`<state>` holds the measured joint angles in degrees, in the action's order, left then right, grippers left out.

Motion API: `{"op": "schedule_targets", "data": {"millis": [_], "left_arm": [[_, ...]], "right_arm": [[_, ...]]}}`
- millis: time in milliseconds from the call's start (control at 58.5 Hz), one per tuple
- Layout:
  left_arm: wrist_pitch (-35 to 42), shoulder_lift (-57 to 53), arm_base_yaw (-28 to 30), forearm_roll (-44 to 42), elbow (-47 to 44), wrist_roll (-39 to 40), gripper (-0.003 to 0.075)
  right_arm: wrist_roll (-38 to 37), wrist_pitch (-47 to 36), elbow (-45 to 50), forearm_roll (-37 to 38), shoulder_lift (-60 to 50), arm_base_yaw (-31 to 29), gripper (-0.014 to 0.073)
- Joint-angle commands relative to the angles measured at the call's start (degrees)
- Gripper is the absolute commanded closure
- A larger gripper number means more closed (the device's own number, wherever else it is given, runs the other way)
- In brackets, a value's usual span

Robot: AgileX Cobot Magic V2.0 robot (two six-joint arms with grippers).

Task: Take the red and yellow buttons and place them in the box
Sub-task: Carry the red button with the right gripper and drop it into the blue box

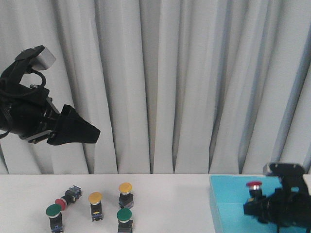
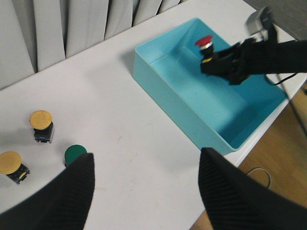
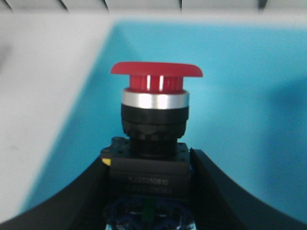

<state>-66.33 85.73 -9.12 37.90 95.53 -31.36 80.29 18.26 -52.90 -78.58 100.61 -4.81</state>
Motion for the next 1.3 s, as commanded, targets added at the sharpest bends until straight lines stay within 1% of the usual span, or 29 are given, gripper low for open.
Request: {"op": "schedule_targets", "data": {"millis": [0,188,325,393,479,701,872,974,1145,1282], "left_arm": [[1.97,-2.11,-0.25,2.59,1.59,0.15,0.0277],[1.74,-2.11,-0.25,2.59,1.59,0.15,0.0277],[1.07,-2.11,-0.25,2.59,1.59,0.15,0.0277],[0.96,-2.11,-0.25,2.54,1.59,0.15,0.0277],[1.01,-2.11,-0.25,2.58,1.59,0.15,0.0277],[0.95,-2.11,-0.25,2.58,1.59,0.15,0.0277],[0.95,-2.11,-0.25,2.58,1.59,0.15,0.0277],[0.95,-2.11,-0.25,2.53,1.59,0.15,0.0277],[0.95,-2.11,-0.25,2.53,1.59,0.15,0.0277],[0.95,-2.11,-0.25,2.53,1.59,0.15,0.0277]], "right_arm": [[-0.16,2.15,-1.48,-0.47,2.18,-0.27,0.0599],[-0.96,2.93,-1.48,0.38,7.55,0.30,0.0589],[-1.35,3.23,-1.50,2.29,9.03,0.89,0.0547],[-1.89,2.91,-1.50,2.29,9.15,0.89,0.0509],[-2.92,2.43,-1.55,2.29,9.15,0.89,0.0442],[-3.65,2.32,-1.55,2.22,9.15,0.89,0.0242],[-5.27,2.51,-1.55,2.29,9.15,0.84,0.0137],[-5.66,2.70,-1.55,2.29,9.15,0.79,0.0109],[-5.94,3.19,-1.66,2.19,6.92,0.79,0.0109],[-5.61,-0.29,-1.66,2.19,2.20,0.72,0.0109]]}}
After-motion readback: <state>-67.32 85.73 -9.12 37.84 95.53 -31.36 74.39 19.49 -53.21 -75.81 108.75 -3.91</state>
